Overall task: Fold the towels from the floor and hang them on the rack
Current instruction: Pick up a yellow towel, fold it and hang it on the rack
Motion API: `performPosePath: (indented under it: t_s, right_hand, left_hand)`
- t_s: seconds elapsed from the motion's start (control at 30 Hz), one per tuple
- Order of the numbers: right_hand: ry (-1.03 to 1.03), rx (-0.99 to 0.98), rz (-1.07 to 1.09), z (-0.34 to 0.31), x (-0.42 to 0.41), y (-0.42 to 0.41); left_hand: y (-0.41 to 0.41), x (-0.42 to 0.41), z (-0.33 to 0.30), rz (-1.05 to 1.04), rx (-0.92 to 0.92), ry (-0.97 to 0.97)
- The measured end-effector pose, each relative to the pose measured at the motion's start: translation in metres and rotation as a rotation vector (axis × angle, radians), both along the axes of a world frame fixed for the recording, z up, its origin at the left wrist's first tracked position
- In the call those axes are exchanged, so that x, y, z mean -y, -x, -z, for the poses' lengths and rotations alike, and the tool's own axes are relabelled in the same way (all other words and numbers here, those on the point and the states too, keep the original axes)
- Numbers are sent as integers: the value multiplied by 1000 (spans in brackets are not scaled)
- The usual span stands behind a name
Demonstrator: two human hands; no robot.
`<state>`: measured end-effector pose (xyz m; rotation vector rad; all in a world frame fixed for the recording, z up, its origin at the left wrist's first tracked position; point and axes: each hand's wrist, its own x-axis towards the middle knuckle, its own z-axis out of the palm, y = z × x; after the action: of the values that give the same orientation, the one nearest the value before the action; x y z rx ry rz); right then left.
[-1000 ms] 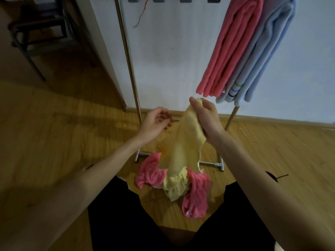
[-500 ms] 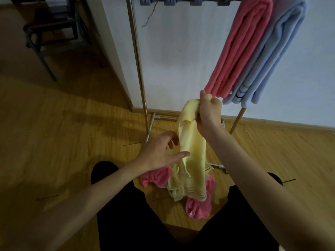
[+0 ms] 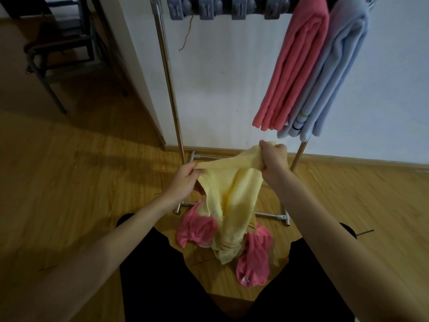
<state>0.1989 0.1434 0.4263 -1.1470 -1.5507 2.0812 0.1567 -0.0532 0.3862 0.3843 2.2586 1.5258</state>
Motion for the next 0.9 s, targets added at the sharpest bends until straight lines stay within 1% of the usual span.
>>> performPosePath:
  t_s: [0.07,0.2,0.3,0.4,0.47,0.53,0.57,0.63,0.7,0.83,0.9]
  right_hand:
    - [-11,71,-3,8,-4,-2]
    - [22,78,-44,23,-8,-9]
    - [10,40,-72,29,-10,-19]
    - [-32,13,-105,29,-13,-32]
    - [-54,-52,-147,27,-13,-42]
    - [-62,-164,-161,24,-11,-50]
    - [-97,-222,-171,22,-9,-54]
    - [-235,-294,-215,21,-8,-59]
    - [-430,-305,-285,24,-7,-62]
    - [-801,-280,-461,37,-9,-62]
    - [-979,-262,-453,45,-10,-61]
  left_hand:
    - [-2,-3,-13,-33,72,-104]
    - [-3,-9,-36,-89,110,-216]
    - [-6,-13,-52,-110,98,-254]
    - [-8,-14,-63,-118,73,-243]
    - [-8,-13,-68,-131,70,-244]
    - [-9,-14,-72,-150,67,-254]
    - [-9,-15,-73,-157,65,-260]
    - [-11,-16,-76,-169,66,-279]
    - [-12,-17,-78,-170,66,-289]
    - [-12,-18,-82,-166,50,-285]
    - [-11,-19,-83,-164,39,-277]
